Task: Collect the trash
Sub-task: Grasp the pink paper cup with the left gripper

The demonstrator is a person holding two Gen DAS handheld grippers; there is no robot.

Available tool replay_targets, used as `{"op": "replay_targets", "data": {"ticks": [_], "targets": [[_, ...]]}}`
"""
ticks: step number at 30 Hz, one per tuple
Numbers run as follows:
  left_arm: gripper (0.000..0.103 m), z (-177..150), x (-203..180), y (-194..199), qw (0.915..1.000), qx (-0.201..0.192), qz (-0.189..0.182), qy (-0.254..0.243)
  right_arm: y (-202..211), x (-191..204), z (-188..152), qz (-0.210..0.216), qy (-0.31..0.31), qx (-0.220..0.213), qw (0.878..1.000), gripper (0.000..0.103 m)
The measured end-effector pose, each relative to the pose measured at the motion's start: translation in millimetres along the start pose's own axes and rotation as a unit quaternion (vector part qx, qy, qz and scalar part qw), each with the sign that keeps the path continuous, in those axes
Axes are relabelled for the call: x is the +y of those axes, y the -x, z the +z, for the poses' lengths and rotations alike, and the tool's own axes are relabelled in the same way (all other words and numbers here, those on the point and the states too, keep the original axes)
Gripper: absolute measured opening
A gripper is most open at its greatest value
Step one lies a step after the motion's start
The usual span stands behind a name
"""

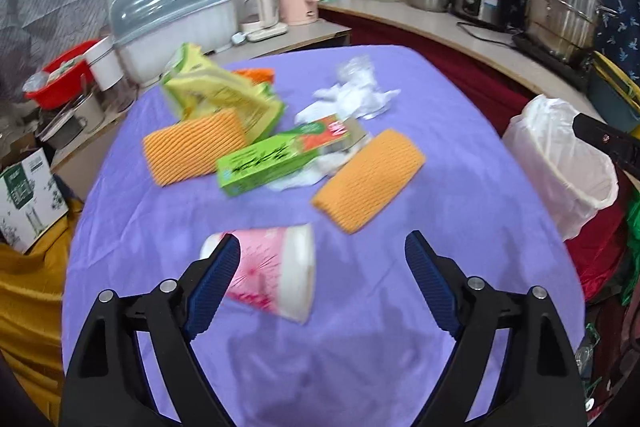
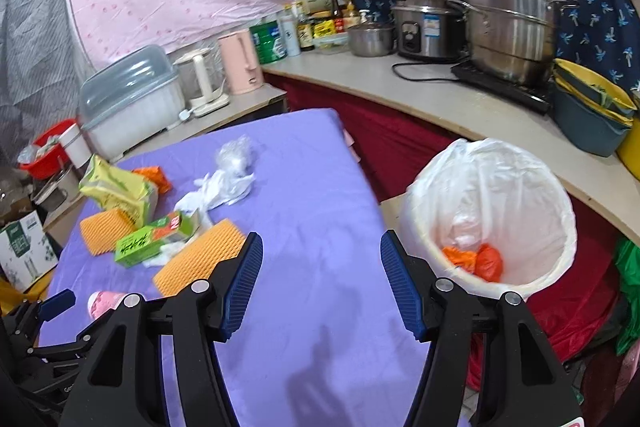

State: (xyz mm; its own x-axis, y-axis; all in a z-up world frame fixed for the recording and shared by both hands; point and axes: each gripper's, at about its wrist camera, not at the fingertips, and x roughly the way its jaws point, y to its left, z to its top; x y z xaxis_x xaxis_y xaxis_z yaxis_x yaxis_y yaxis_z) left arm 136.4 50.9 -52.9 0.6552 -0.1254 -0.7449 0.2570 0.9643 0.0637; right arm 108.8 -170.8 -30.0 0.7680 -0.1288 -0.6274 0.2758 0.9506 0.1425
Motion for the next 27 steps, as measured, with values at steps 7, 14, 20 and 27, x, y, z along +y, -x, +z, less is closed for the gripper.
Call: {"op": "replay_targets", "data": {"ticks": [7,14,20,27], "targets": [[0.088,-26,32,-11,0.9999,0.014,0.004,0.008,-13,34,-21,0.019,0.015,0.029,0.999,0.06],[0.09,-33,44,-31,0.9996,0.023,-0.01,0.014,-24,55,-36,0.025,0.025,0.052,0.998,0.06],[0.09,-33,51,-54,0.9988,0.04,-0.017,0.021,-35,68,-43,0.025,0.032,0.068,0.997,0.06],[0.082,-32,56,-67,0.9969,0.057,-0.042,0.034,-51,84,-48,0.031,0.04,0.088,0.995,0.06]]}}
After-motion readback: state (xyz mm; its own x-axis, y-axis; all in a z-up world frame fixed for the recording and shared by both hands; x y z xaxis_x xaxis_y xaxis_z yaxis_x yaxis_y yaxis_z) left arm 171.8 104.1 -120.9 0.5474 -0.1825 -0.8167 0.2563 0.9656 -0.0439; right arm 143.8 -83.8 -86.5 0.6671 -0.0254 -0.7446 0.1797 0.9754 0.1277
